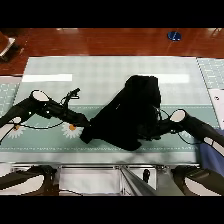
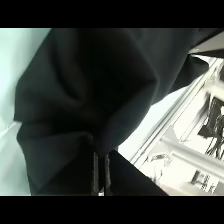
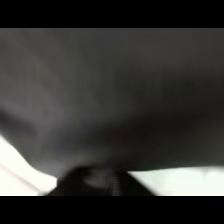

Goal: Fold the shirts.

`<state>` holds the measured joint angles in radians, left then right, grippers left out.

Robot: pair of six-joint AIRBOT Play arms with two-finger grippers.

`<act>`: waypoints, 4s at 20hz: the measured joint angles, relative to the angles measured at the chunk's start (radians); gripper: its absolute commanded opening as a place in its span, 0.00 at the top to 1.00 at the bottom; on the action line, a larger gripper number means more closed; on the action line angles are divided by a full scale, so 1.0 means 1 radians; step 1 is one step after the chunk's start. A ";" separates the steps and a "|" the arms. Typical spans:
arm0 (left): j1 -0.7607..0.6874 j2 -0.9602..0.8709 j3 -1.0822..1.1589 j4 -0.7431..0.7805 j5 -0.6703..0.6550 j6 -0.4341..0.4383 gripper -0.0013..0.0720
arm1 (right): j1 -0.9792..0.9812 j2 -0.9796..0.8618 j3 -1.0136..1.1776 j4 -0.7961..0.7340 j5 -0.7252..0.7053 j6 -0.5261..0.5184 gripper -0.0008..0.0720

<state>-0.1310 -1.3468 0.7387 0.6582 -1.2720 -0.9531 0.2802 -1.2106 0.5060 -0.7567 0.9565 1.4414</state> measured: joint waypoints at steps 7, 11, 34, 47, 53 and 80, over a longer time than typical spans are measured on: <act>0.057 0.039 0.101 -0.149 0.039 -0.002 0.95 | -0.048 0.043 0.279 0.000 0.026 -0.082 0.95; 0.170 0.148 0.312 -0.358 0.078 -0.003 0.95 | -0.147 0.100 0.733 -0.175 0.140 -0.034 0.95; 0.362 0.721 0.883 0.137 -0.099 -0.377 0.95 | -0.201 0.507 1.246 -0.382 0.535 0.002 0.95; 0.043 0.320 0.280 0.096 0.485 -0.303 0.95 | -0.320 0.055 0.936 -0.424 0.253 0.012 0.95; -0.030 -0.014 0.392 0.041 0.642 -0.292 0.70 | -0.374 -0.213 0.961 -0.266 0.139 0.006 0.66; 0.633 0.197 -0.255 0.227 -0.031 -0.250 0.32 | -0.846 0.281 0.058 -0.158 0.228 -0.146 0.43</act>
<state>0.5022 -1.1500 0.4835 0.8856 -1.3033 -1.2030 -0.5663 -0.9298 0.5644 -0.9150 1.1843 1.2957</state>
